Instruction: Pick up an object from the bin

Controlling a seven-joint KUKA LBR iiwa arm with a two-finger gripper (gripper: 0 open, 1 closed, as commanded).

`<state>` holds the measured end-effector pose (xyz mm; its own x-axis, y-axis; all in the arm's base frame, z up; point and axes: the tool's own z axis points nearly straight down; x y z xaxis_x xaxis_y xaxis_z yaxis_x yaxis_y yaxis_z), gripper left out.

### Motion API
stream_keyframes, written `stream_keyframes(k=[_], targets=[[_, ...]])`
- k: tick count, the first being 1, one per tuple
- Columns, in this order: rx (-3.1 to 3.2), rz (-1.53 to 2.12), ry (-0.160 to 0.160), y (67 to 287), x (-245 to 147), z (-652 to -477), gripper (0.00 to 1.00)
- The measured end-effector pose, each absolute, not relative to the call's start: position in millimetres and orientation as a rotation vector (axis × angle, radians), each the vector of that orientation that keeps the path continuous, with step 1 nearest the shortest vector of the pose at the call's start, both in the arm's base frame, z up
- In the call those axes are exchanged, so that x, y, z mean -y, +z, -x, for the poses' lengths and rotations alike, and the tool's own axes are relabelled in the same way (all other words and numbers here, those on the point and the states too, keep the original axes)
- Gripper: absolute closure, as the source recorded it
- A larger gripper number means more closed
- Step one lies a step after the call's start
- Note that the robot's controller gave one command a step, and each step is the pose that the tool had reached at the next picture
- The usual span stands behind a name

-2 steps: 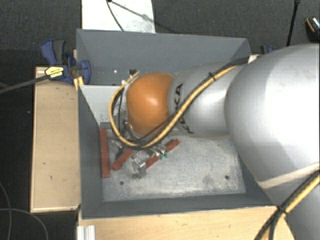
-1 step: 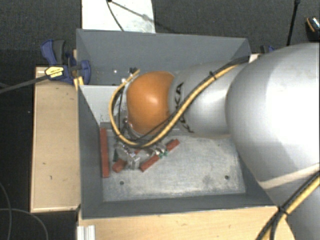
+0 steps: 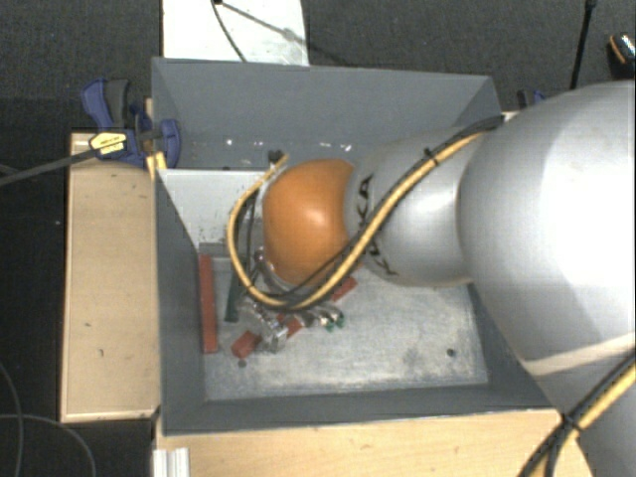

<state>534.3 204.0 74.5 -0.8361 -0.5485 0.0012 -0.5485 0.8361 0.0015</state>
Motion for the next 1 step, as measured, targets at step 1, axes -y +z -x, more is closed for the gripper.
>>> stream_keyframes(k=[1], targets=[[2.962,-1.08,-0.001,219.8,-205.1,-534.1,1.0]])
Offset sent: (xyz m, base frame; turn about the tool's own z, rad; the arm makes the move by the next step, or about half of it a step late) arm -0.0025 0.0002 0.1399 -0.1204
